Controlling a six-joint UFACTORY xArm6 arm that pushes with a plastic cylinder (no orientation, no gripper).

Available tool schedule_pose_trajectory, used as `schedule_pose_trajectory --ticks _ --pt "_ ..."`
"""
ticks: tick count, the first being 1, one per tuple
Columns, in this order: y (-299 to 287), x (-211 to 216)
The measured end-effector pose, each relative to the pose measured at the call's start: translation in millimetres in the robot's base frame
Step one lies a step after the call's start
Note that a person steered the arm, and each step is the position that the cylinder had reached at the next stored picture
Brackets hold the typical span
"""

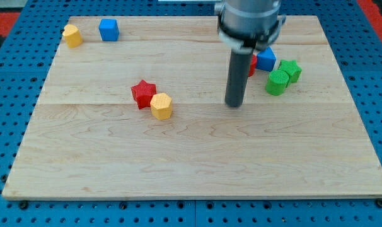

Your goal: Slide yellow hexagon towards up

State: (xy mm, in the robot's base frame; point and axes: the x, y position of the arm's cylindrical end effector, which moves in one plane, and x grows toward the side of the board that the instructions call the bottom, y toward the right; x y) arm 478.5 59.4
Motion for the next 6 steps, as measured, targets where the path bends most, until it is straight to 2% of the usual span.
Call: schedule_pose_trajectory --ticks 1,3,4,5,6 --pt "-79.8 18.2" --pt "-191.8 -126.7" --pt "-210.0 -151.8" --pt "-179.4 -104.9" --pt "-143.8 -120.3"
